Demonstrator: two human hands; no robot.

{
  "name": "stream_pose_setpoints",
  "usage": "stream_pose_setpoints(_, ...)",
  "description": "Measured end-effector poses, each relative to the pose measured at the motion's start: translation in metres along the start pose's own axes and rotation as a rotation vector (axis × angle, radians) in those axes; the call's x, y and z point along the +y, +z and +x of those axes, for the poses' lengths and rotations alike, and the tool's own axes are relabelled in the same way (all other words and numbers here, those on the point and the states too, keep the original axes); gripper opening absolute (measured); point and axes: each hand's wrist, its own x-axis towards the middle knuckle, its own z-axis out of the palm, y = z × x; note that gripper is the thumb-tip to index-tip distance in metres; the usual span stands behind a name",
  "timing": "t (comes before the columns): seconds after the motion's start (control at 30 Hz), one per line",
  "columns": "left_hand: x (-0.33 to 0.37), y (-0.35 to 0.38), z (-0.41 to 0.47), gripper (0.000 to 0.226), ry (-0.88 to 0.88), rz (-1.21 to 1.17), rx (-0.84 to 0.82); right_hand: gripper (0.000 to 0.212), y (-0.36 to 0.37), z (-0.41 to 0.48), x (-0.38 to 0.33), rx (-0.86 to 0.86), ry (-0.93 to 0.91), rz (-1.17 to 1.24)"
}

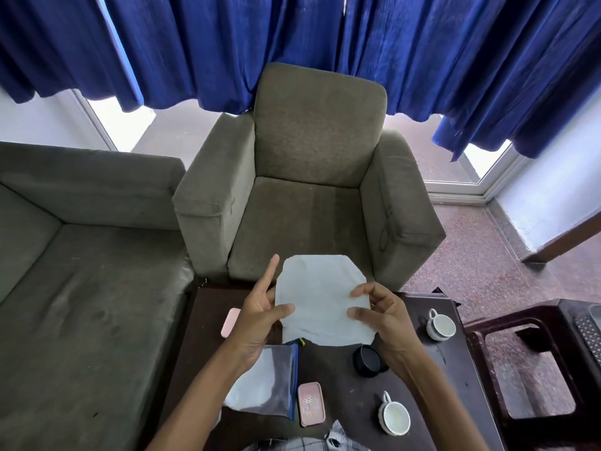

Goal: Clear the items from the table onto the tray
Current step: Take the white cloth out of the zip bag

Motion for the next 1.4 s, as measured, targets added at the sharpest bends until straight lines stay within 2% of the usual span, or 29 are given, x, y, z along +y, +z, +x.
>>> stream_pose_setpoints(0.07,-0.001,0.003,0.001,0.083,-0.028,-0.02,0.022,0.027,0.001,-0.001,0.0,0.059,-0.021,0.03)
stream_pose_setpoints(0.23,-0.002,0.006,0.002,0.067,-0.078,-0.08,0.065,0.045,-0.002,-0.001,-0.001,0.128,-0.046,0.139)
stream_pose_setpoints(0.37,-0.002,0.008,0.002,0.049,-0.081,-0.029,0.062,0.035,-0.004,-0.002,0.0,0.133,-0.035,0.13)
stream_pose_setpoints(0.47,-0.003,0.009,0.003,0.035,-0.012,0.11,0.119,0.035,-0.003,-0.004,0.0,0.148,-0.074,0.07)
stream_pose_setpoints(0.6,-0.006,0.007,0.005,0.045,0.092,0.298,0.169,0.055,-0.004,-0.005,0.001,0.15,-0.084,0.026)
stream_pose_setpoints(0.67,-0.006,0.007,0.005,0.054,0.088,0.364,0.133,0.053,-0.004,-0.006,0.0,0.141,-0.055,0.029)
stream_pose_setpoints(0.83,-0.011,0.001,0.004,0.045,0.016,0.483,0.02,0.05,-0.004,-0.007,0.001,0.14,-0.004,0.03)
stream_pose_setpoints(0.97,-0.008,-0.002,0.001,0.046,0.04,0.62,0.03,0.041,-0.004,-0.009,0.002,0.197,-0.04,-0.098)
stream_pose_setpoints(1.1,-0.006,0.0,-0.001,0.031,0.032,0.546,0.004,0.034,-0.004,-0.011,0.005,0.201,-0.02,-0.156)
stream_pose_setpoints(1.2,-0.01,0.0,0.0,0.03,0.08,0.534,0.063,0.022,-0.002,-0.015,0.001,0.202,0.023,-0.16)
stream_pose_setpoints(1.27,-0.017,0.002,0.001,0.024,0.127,0.583,0.107,0.017,-0.001,-0.017,0.002,0.206,0.006,-0.277)
stream_pose_setpoints(1.33,-0.023,0.006,0.004,0.023,0.145,0.631,0.138,0.019,-0.002,-0.014,0.006,0.224,-0.031,-0.435)
stream_pose_setpoints(1.4,-0.028,0.009,0.007,0.022,0.099,0.599,0.146,0.029,-0.007,-0.011,0.011,0.257,-0.024,-0.432)
